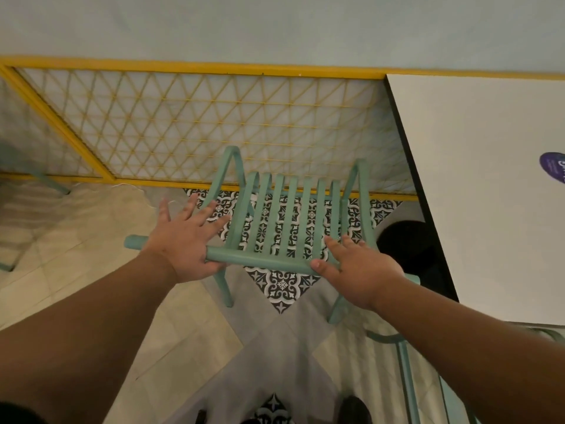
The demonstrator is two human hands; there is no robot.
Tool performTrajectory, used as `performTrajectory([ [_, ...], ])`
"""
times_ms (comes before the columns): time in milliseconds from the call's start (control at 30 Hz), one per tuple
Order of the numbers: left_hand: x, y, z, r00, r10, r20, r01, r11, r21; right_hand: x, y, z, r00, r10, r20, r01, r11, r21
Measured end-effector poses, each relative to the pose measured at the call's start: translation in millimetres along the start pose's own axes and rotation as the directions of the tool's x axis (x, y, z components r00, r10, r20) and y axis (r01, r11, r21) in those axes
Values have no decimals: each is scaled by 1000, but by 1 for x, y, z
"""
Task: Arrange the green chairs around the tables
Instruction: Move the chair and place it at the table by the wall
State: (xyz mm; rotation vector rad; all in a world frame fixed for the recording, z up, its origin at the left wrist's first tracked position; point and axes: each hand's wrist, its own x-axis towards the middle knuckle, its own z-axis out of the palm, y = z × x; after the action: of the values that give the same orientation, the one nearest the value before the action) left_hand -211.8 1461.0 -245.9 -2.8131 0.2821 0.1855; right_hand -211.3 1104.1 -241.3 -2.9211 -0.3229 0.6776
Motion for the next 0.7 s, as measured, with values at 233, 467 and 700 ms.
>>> performTrajectory([
  [233, -2, 11, -9, 996, -84, 1, 84, 996, -18, 6, 2, -4, 999, 31, 42, -32, 999, 4],
  [467, -16, 53, -34, 923, -351, 156, 379, 898, -224, 1, -1, -19, 995, 29, 96, -33, 999, 43],
  [700, -18, 112, -54, 902, -414, 123, 409, 728, -550, -11, 31, -43, 977, -211, 39, 195, 950, 246],
])
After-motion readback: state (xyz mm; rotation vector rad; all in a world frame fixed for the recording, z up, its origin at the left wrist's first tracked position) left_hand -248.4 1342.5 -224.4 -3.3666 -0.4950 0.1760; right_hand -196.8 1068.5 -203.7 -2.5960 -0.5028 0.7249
